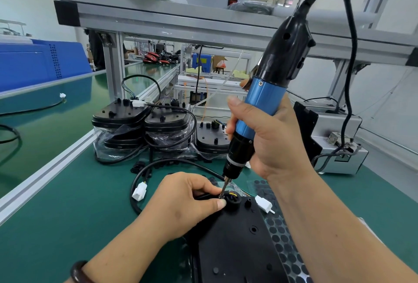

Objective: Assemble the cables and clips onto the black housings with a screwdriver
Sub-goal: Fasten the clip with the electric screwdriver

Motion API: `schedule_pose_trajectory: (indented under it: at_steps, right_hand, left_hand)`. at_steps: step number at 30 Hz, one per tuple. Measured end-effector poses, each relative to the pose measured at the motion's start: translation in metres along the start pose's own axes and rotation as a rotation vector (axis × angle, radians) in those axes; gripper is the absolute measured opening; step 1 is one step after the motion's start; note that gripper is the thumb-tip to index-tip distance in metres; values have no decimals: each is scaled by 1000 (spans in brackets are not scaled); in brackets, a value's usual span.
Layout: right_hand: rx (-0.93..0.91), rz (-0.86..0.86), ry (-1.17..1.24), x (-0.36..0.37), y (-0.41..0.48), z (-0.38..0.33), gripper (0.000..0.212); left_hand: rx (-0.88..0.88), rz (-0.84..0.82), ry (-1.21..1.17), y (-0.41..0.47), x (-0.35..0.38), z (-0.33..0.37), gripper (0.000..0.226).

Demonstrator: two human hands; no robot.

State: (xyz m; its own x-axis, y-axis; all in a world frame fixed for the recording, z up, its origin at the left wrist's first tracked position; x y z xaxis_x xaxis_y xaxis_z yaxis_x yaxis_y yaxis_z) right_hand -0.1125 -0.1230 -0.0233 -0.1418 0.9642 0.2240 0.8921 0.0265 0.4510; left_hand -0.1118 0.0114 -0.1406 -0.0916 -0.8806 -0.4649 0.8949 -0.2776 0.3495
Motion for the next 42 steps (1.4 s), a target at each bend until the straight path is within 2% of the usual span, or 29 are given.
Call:
schedule_pose_trajectory:
  at_steps: [7,42]
  right_hand:
    - [-9,7,-8,1,0,0,27]
    - [-15,13,-47,1,2,6,27]
  left_hand:
    - [19,-4,-2,0,0,3,23]
    - [32,4,39,1,0,-2,17]
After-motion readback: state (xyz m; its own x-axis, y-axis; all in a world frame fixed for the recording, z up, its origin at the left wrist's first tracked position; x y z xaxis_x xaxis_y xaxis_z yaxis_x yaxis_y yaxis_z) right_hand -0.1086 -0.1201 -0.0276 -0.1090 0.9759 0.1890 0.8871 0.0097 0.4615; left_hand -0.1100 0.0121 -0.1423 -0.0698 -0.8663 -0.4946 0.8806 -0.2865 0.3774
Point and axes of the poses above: each hand's wrist, its own y-axis towards the middle knuckle, its own x-axis out of the palm, z = x × y, the point moved 5 cm from there along y, towards the middle knuckle, and after that the axes turned 8 degrees about x, right-handed, at the moved point
